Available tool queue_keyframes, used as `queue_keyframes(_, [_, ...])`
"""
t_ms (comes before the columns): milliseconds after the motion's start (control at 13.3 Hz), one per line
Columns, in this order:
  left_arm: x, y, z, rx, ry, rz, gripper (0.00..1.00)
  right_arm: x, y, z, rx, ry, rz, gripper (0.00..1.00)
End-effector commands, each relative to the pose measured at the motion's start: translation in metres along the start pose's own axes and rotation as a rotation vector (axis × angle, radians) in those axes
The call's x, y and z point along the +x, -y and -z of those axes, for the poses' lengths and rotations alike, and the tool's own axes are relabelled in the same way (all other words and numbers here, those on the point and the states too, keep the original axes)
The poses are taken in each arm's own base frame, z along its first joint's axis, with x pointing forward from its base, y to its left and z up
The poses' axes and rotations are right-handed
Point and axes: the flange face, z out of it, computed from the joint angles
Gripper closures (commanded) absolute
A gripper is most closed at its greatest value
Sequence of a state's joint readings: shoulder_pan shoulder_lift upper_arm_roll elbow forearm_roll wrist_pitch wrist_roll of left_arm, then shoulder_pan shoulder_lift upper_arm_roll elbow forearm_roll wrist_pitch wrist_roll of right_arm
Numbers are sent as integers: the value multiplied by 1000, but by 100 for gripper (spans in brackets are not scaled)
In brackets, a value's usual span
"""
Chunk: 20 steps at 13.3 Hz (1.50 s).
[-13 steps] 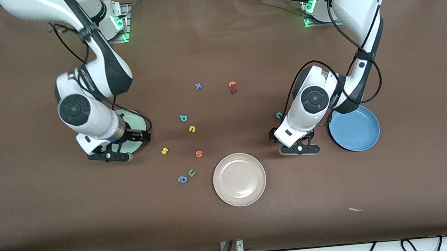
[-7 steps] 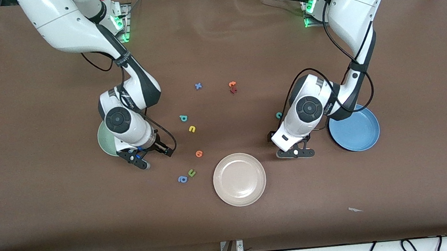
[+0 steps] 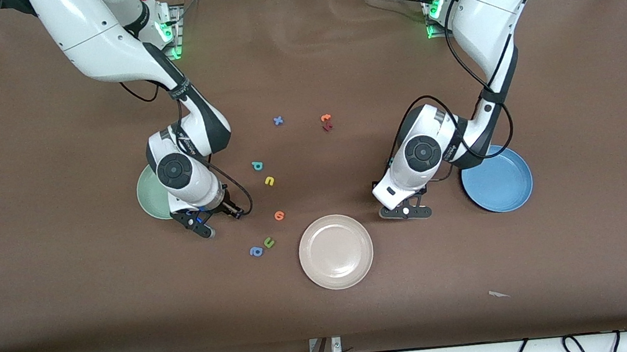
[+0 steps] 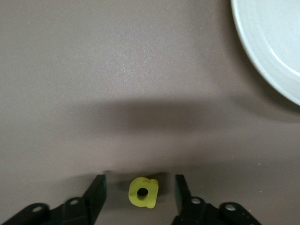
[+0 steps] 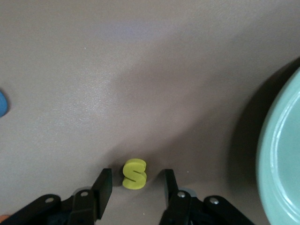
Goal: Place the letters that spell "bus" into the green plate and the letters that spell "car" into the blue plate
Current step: 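Grasp the yellow s with the right gripper while the left gripper grasps yellow a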
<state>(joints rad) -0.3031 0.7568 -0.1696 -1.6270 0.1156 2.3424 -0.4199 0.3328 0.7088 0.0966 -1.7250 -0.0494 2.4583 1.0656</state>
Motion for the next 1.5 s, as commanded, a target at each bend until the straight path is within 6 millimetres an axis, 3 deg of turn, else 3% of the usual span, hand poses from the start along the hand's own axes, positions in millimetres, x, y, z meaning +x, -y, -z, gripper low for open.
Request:
queue_keyframes(0, [-1, -1, -1, 26, 0, -4, 40, 0, 7, -5, -1, -23, -2, 70])
queue_keyframes(150, [-3, 0, -5, 28, 7, -5, 47, 3, 7, -2, 1, -26, 2, 82])
queue_keyframes(451, [-5, -2, -11, 28, 12, 24, 61, 14, 14, 37, -40, -19, 18, 87])
queue_keyframes(601, [-7, -6, -13, 29, 14, 20, 71, 32, 0, 70, -88, -17, 75, 87])
queue_keyframes(826, [-3, -4, -8, 27, 8, 22, 82, 61, -41, 106, -177, 28, 184, 87])
queue_keyframes(901, [1, 1, 0, 30, 3, 23, 83, 76, -64, 107, -196, 42, 200, 87])
queue_keyframes(976, [4, 13, 9, 50, 24, 25, 83, 77, -83, 99, -205, 77, 213, 86])
queue_keyframes(1277, [31, 91, 56, 90, 153, -94, 83, 36, -150, 45, -203, 99, 266, 83])
queue_keyframes(1352, [34, 117, 63, 92, 196, -138, 83, 32, -161, 32, -188, 82, 267, 50])
queue_keyframes(1427, [33, 143, 64, 93, 252, -193, 83, 32, -166, 25, -184, 75, 263, 0])
